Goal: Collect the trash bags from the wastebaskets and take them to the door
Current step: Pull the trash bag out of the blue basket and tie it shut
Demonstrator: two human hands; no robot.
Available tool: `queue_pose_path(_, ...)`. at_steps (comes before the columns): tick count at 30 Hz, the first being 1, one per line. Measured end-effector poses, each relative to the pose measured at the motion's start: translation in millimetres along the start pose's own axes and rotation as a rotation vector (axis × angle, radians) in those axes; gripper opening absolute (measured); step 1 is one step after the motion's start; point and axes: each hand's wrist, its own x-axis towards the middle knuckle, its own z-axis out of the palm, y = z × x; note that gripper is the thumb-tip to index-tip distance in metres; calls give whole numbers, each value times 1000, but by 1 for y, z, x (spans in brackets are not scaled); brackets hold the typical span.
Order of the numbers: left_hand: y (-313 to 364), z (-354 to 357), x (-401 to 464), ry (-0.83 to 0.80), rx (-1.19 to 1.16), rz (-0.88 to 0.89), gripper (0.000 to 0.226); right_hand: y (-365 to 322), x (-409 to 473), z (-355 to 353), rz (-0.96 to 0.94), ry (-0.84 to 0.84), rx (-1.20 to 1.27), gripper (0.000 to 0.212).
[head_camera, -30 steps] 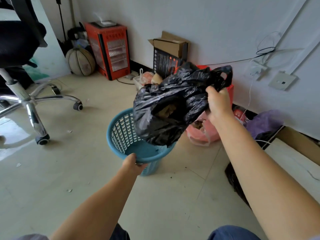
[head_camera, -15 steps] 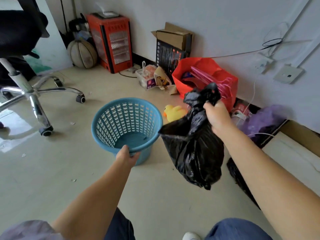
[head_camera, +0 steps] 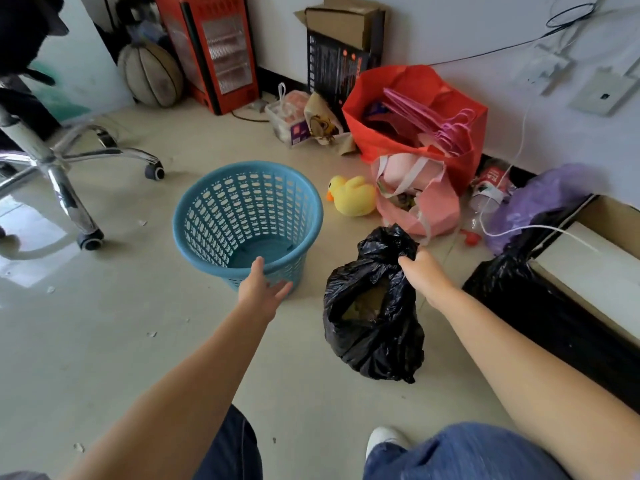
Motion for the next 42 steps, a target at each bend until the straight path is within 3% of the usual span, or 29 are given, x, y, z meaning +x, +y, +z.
queue_pose_path(4, -23, 32, -28, -134, 202, -60, 55, 0, -7, -16, -49, -93, 10, 26)
queue_pose_path(9, -35, 87, -55, -341, 669, -37, 49, 0, -19, -30, -173, -209, 75, 13)
queue_pose_path(11, -34, 101, -62, -371, 729, -55, 42, -1, -25, -31, -207, -245, 57, 18)
queue_pose_path(15, -28, 107, -56, -280, 692, 56, 18, -1, -29, -36, -227, -304, -35, 25)
queue_pose_path(17, -23, 104, -51, -223, 569, 153, 8, -1, -28, -45, -174, -231, -26, 19)
queue_pose_path(20, -14, 97, -46, -166, 396, 251, 16, -2, -28, -64, -188, -48, 123, 15)
queue_pose_path(23, -9, 93, -46, -127, 355, 279, 9, -1, -28, -79, -227, 91, 31, 23)
queue_pose_path(25, -6, 92, -47, -82, 385, 303, 9, 2, -24, -83, -234, 91, -78, 24)
queue_pose_path(26, -5, 91, -49, -65, 423, 347, 11, 4, -21, -83, -237, 92, -129, 25)
queue_pose_path(28, -7, 90, -56, -66, 580, 570, 37, 7, -15, -82, -254, 110, -210, 26)
queue_pose_path(30, -11, 89, -65, -110, 911, 942, 61, 7, -13, -81, -260, 138, -245, 40)
queue_pose_path(32, -18, 90, -71, -189, 1312, 1142, 71, 5, -15, -82, -267, 188, -266, 47)
queue_pose_path(34, -26, 89, -69, -236, 1657, 1080, 75, 2, -19, -85, -329, 220, -251, 39)
queue_pose_path(36, -29, 83, -62, -217, 1818, 1019, 67, -1, -24, -89, -392, 213, -166, 25)
queue_pose_path(38, -26, 76, -59, -204, 1777, 994, 62, -3, -25, -92, -440, 216, -81, 18)
queue_pose_path(42, -6, 64, -64, -216, 1404, 842, 84, -10, -23, -94, -450, 196, 303, 12)
